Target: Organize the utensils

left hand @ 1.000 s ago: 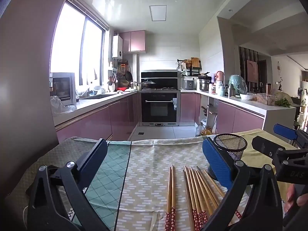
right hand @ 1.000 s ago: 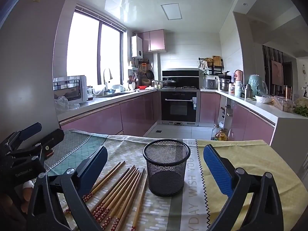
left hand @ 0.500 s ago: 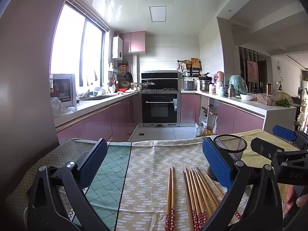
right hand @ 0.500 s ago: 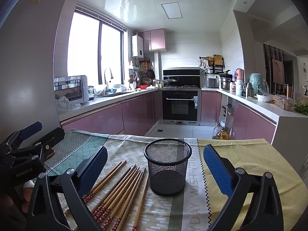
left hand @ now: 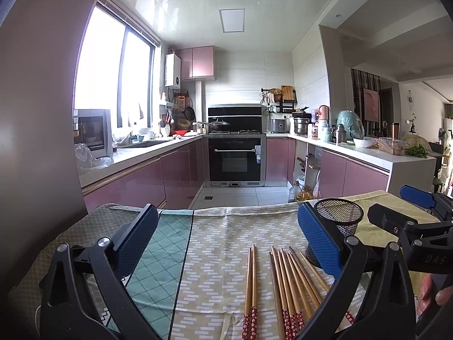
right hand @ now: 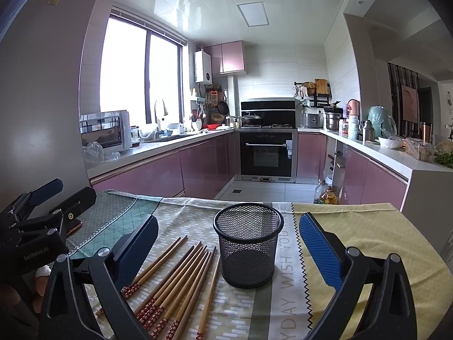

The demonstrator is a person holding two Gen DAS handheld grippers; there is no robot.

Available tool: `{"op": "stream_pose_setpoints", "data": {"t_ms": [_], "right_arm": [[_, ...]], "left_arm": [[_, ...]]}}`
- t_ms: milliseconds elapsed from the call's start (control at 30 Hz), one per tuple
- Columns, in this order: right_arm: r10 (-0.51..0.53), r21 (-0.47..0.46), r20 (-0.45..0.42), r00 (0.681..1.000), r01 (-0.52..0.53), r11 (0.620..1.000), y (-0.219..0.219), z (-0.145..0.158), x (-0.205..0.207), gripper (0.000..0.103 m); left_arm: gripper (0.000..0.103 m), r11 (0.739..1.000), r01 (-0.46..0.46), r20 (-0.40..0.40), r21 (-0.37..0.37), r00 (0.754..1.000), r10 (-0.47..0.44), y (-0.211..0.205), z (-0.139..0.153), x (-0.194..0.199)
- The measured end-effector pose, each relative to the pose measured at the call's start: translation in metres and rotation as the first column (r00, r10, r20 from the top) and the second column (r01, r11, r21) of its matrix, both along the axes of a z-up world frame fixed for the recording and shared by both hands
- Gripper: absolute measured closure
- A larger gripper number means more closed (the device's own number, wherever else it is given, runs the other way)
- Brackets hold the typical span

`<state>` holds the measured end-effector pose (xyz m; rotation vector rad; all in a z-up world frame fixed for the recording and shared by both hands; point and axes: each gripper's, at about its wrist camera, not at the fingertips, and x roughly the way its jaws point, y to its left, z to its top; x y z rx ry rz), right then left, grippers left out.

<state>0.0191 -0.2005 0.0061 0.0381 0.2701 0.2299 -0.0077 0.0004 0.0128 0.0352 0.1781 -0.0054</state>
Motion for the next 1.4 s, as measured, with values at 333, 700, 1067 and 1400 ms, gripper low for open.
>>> {"op": "stream_pose_setpoints", "data": {"t_ms": [333, 700, 1067, 1400], "right_arm": [[0.002, 0.003, 0.000, 1.000, -0.002, 1.000, -0.0001, -0.0001, 0.0012, 0.006], [0.002, 0.004, -0.002, 1.000, -0.002, 1.000, -0.0001, -0.0004, 0.0018, 0.006], [-0.001, 0.011, -0.007, 1.000, 0.002, 1.000, -0.0021, -0.0024, 0.0008, 0.006], [0.001, 0.010, -0.013, 1.000, -0.001, 1.000, -0.0020, -0.0027, 0.0007, 0.006]], "left_arm": [[0.006, 1.000, 0.000, 0.000, 0.001, 1.000, 0.000, -0.0011, 0.0016, -0.0003], [0.006, 1.000, -0.001, 0.000, 0.002, 1.000, 0.001, -0.0013, 0.0019, -0.0002], [0.006, 1.000, 0.000, 0.002, 0.002, 1.000, 0.000, -0.0005, 0.0004, -0.0008], [0.006, 1.000, 0.000, -0.001, 0.001, 1.000, 0.000, 0.0000, -0.0003, 0.0013]]}}
